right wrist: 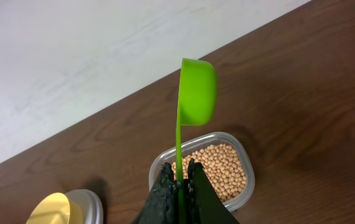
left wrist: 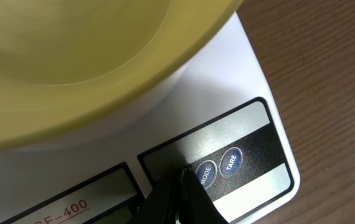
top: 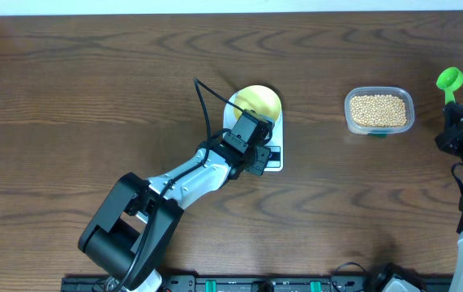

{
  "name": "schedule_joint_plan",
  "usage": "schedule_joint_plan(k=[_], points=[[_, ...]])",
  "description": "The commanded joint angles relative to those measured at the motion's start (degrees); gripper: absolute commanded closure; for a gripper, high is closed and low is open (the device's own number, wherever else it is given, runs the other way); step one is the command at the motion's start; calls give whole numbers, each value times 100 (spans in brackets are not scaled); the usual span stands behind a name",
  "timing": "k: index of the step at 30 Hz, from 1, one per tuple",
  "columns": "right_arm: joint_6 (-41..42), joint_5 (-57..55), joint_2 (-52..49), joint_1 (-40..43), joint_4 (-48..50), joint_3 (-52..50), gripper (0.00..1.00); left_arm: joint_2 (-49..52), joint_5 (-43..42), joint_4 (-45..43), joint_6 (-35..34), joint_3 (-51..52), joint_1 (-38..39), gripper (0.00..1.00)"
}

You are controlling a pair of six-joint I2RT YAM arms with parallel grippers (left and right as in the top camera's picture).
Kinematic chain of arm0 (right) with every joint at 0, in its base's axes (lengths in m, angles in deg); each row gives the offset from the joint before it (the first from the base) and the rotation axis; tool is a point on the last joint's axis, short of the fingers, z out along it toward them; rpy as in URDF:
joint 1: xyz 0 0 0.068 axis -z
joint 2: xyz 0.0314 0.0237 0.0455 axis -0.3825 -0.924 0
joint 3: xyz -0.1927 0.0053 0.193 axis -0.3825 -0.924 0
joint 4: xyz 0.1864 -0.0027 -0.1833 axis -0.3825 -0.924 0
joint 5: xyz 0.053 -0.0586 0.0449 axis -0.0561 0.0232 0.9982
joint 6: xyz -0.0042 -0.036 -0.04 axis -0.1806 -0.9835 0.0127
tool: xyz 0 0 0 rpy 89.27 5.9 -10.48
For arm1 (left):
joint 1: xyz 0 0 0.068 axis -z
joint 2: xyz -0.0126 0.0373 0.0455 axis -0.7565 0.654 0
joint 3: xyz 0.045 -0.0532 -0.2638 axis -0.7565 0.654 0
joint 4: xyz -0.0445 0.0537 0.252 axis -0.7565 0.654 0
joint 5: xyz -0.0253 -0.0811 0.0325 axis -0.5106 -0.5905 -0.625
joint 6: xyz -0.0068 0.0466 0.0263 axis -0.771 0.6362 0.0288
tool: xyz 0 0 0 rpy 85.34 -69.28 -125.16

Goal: Scoop item into bowl and weigh 50g on scale

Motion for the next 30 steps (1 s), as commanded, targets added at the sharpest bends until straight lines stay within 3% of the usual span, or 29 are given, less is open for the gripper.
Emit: schedule_joint_plan(k=[1,18,24,30], points=[[-81,-66,0,-55,-9,87,99,555,374,284,-72,474,-52,93],[-79,-63,0,-55,-4,87,99,417,374,365,-114,501,-52,93],[-79,-63,0,-55,-7,87,99,-533,372,367,-162,352,-63,93],[-76,-61,0,-55,-11,87,99,-2251,374,365,-433,352,-83,93]])
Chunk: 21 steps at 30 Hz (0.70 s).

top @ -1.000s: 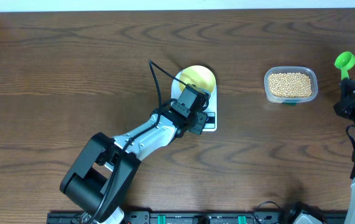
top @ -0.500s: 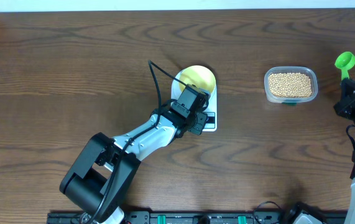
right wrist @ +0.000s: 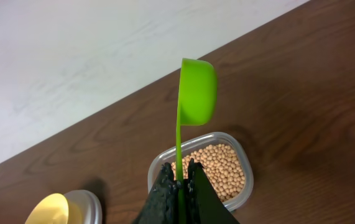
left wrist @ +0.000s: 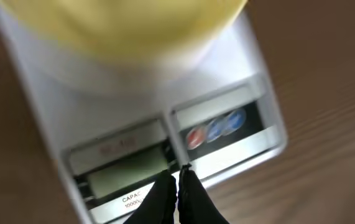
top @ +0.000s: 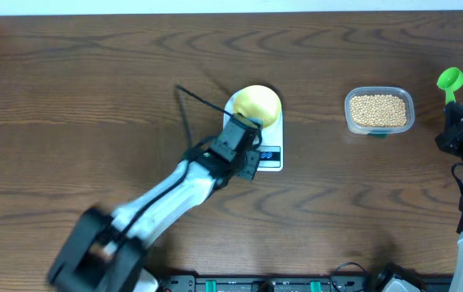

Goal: Scoop item into bowl and weigh 50g on scale
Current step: 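Retract the left arm from the scale to its base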

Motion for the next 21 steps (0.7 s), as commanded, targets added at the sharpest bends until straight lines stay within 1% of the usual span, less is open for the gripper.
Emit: schedule_joint_plan(k=[1,5,10,11,12,13,15,16,17,18,19,20,21], points=[[-76,-26,0,-55,-7,87,99,-1137,138,-46,-160,-76,-76,93],[-76,-26,0,-55,-9,87,99,-2293,310,79,-160,-76,-494,93],[-76,-26,0,-55,-59,87,99,-3460,1001,691,-160,-76,-1534,92],[-76,-26,0,-55,-76,87,99,-3591,1084,793,-160,-76,-1716,91],[-76,-26,0,-55,-94,87,99,-3724,1163,916,-160,-76,-1930,83],[-76,-28,0,-55,-114,87,99,-3858,1244,1062,-157,-76,-2170,78],[-79,-33,0,-52,-120,87,99,-4015,1279,1296,-157,-76,-2553,78],[-79,-44,0,-52,-120,87,99,-4061,1279,1412,-157,-76,-2726,75],[-79,-81,0,-52,-120,87,99,-4092,1276,1547,-157,-76,-2909,63],[-79,-144,0,-50,-122,87,99,-4094,1276,1668,-157,-76,-3042,46],[-81,-221,0,-48,-129,87,99,-4087,1274,1792,-157,-76,-3156,33],[-81,-339,0,-48,-131,87,99,-4072,1274,1908,-157,-76,-3246,2],[-81,-507,0,-48,-131,87,99,-4046,1274,2006,-157,-74,-3316,2]])
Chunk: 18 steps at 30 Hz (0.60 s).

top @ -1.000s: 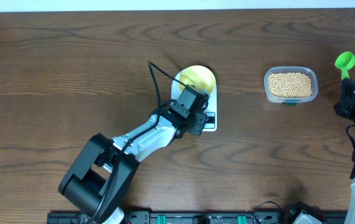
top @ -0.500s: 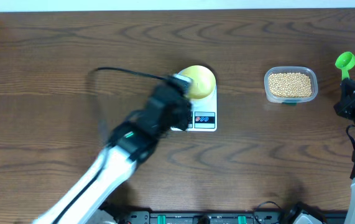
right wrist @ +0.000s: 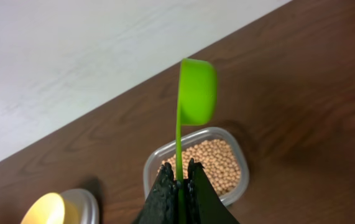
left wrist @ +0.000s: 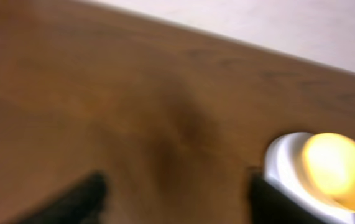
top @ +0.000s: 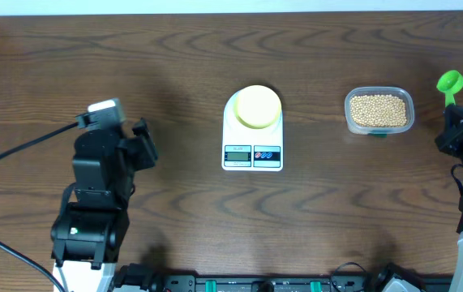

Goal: Scoop item into bowl and weigh 50g on scale
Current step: 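Retract the left arm from the scale to its base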

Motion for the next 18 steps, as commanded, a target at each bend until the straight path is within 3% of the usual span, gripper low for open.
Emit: schedule_joint_plan(k=[1,8,18], points=[[-76,-581,0,-48,0,87,99,66,118,232,9,-46,-240,2],[-87,-1867,-7,85,-2,87,99,463,116,743,9,-46,-319,2],[275,-1969,-175,629,-17,87,99,1182,116,960,9,-46,-319,2]])
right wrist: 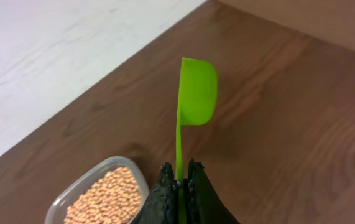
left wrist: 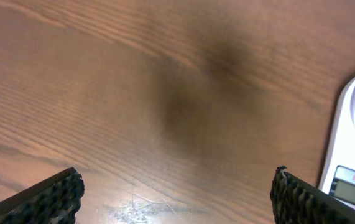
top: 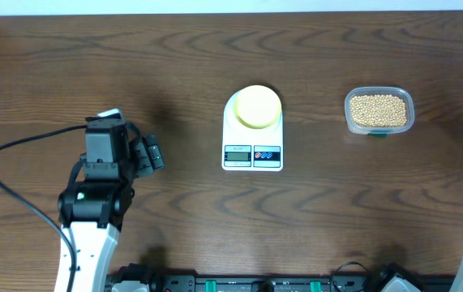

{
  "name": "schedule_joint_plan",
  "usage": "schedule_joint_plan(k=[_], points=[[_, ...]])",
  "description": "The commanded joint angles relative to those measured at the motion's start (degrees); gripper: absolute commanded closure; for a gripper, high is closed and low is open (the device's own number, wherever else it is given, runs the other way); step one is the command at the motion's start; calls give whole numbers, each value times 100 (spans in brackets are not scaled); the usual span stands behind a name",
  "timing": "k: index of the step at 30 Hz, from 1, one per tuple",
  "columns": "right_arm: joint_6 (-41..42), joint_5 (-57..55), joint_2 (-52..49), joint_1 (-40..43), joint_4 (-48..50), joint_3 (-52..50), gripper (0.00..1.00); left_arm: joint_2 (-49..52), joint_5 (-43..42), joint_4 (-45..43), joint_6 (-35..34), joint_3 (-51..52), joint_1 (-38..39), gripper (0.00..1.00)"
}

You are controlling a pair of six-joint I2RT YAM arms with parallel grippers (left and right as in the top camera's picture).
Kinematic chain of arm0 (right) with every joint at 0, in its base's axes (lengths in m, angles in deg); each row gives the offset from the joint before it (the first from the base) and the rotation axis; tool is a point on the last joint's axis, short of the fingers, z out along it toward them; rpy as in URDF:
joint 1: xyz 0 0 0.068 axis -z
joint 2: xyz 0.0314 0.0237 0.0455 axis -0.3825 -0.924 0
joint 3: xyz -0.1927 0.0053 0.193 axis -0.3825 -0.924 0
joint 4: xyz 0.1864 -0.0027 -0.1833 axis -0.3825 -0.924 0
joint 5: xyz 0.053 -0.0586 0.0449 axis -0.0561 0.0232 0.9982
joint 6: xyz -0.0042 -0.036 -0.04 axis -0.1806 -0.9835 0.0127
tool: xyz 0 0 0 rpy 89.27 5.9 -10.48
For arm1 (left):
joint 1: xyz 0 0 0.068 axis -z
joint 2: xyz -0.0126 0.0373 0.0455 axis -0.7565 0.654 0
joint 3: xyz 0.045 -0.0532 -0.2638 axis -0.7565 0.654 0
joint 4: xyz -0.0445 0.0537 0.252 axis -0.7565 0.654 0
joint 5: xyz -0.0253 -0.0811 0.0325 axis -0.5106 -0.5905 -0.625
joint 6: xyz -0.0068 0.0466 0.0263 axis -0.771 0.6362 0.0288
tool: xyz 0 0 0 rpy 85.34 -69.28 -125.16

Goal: Scoop item into bowl and weigh 50g on scale
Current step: 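Retract the left arm from the scale to its base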

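A yellow bowl (top: pixel 257 107) sits on the white scale (top: pixel 252 151) at the table's middle. To its right stands a clear tub of tan beans (top: pixel 379 110), also at the lower left of the right wrist view (right wrist: pixel 102 193). My right gripper (right wrist: pixel 178 180) is shut on the handle of a green scoop (right wrist: pixel 197 92), held upright and empty over bare table to the right of the tub. It is out of the overhead view, apart from a bit of arm. My left gripper (top: pixel 150 154) stands open (left wrist: pixel 174 183) left of the scale.
The left arm's black cable (top: pixel 20 150) loops over the table's left part. The table's far edge meets a white wall (right wrist: pixel 53 56) behind the tub. The right arm stands at the table's right edge.
My right gripper has carried the scoop to the right, past the tub and out of the overhead view. The left gripper has dropped slightly and now looks down at the wood, still open.
My left gripper was shut with its tip at the scale's buttons, then still shut at the scale's front. Then it was open, far to the left of the scale, where it stays. The right gripper held the scoop upright beside the tub throughout, and is now further right.
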Motion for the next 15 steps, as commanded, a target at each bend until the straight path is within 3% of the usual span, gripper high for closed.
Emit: schedule_joint_plan(k=[1,15], points=[[389,-127,-48,59,28,87,99,236,76,17,13,-46,-35,2],[1394,136,-74,52,343,87,99,1010,76,15,13,-46,-35,2]])
